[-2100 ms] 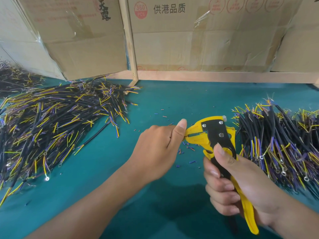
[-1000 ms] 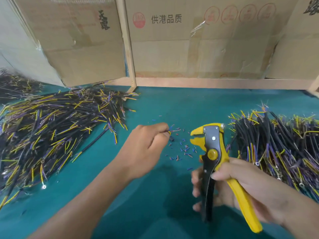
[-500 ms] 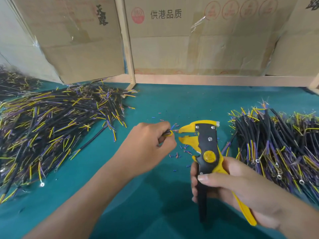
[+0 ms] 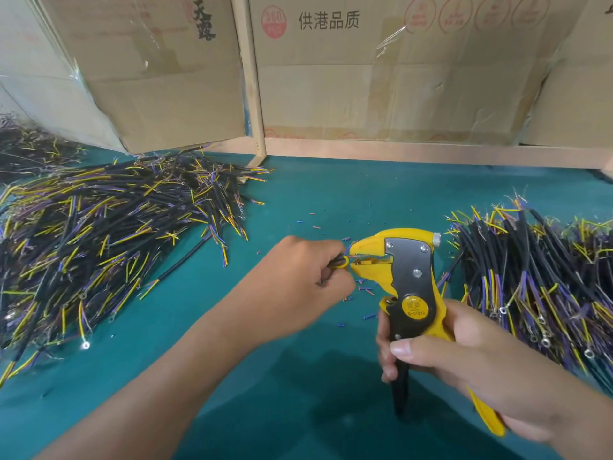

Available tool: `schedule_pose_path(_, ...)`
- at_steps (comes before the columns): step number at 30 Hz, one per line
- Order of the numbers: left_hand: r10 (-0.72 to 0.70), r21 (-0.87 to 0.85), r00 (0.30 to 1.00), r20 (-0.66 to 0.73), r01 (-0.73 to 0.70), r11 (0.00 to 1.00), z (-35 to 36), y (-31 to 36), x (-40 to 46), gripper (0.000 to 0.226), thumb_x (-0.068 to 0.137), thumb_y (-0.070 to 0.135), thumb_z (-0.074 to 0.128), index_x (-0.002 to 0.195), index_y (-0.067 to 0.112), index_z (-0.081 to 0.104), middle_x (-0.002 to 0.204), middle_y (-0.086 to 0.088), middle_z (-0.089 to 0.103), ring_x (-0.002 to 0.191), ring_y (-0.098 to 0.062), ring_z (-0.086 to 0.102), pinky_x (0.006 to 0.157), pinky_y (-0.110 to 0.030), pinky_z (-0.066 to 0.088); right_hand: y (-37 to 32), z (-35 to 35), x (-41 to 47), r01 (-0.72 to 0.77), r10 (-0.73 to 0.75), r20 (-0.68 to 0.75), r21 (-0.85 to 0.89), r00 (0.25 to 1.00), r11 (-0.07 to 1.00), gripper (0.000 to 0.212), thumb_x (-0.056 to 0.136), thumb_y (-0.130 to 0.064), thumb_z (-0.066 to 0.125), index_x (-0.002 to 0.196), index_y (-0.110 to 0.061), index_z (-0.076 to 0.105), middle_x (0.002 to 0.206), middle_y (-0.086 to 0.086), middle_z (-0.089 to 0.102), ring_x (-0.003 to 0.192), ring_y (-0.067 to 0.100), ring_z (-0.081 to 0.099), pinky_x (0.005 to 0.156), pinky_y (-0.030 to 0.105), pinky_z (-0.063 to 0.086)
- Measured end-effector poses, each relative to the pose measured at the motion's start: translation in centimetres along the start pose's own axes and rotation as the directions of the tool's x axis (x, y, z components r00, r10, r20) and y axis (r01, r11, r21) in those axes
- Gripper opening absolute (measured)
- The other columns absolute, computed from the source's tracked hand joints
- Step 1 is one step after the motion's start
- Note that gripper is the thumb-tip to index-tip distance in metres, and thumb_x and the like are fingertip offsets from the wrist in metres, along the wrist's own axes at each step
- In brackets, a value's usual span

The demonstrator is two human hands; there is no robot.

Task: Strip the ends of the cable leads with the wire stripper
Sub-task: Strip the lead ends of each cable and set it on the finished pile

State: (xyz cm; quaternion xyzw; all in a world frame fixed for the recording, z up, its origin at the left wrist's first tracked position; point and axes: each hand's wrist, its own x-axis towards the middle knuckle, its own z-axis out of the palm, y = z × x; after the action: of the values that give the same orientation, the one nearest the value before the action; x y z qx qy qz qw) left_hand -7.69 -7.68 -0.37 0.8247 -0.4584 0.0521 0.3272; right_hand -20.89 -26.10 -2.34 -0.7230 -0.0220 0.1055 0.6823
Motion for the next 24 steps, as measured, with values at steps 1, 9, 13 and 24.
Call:
schedule_pose_path(1,-0.004,-0.008,1.000,0.006,0.004,1.000,-0.02,0.07,-0.01,0.027,0.080,0.022,0.049,0.061,0.023,0.030,0.051,0.003,0.030,0.052,-0.016,0.022,0.044,-0.020,0.021,0.00,-0.03,-0.02,0.002,-0.002,-0.001,-0.011,1.000,1.000,0.021,0.079,-0.032,0.069,0.095,-0.018,0.068,0.087,0.014,0.069,0.085,0.025,0.065,0.085,0.026,0.051)
schedule_pose_path(9,-0.044,-0.031,0.997,0.062,0.046,0.998,-0.12,0.19,-0.14,0.025,0.079,0.029,0.046,0.064,0.011,0.036,0.053,0.003,0.029,0.053,-0.015,0.021,0.046,-0.027,0.021,0.12,-0.06,-0.01,0.016,-0.016,0.001,-0.035,1.000,0.999,0.022,0.078,-0.034,0.070,0.094,-0.019,0.068,0.084,0.010,0.067,0.083,0.023,0.064,0.083,0.026,0.052)
schedule_pose_path(13,-0.051,-0.049,0.994,0.102,0.056,0.997,-0.23,0.14,-0.25,0.027,0.082,0.029,0.046,0.063,0.014,0.033,0.053,0.003,0.028,0.051,-0.014,0.021,0.045,-0.025,0.019,0.08,-0.11,-0.05,0.020,-0.020,0.006,-0.064,1.000,0.998,0.023,0.077,-0.034,0.070,0.094,-0.019,0.068,0.085,0.012,0.067,0.082,0.023,0.065,0.078,0.021,0.050)
schedule_pose_path(24,-0.016,-0.044,0.977,0.212,0.025,0.999,-0.64,0.32,-0.41,0.028,0.090,0.019,0.050,0.067,0.008,0.037,0.054,0.003,0.024,0.053,-0.015,0.022,0.046,-0.027,0.021,0.19,0.39,0.27,-0.006,0.006,-0.005,-0.006,1.000,1.000,0.033,0.083,-0.036,0.072,0.070,-0.011,0.055,0.066,0.013,0.048,0.062,0.028,0.048,0.067,0.035,0.049)
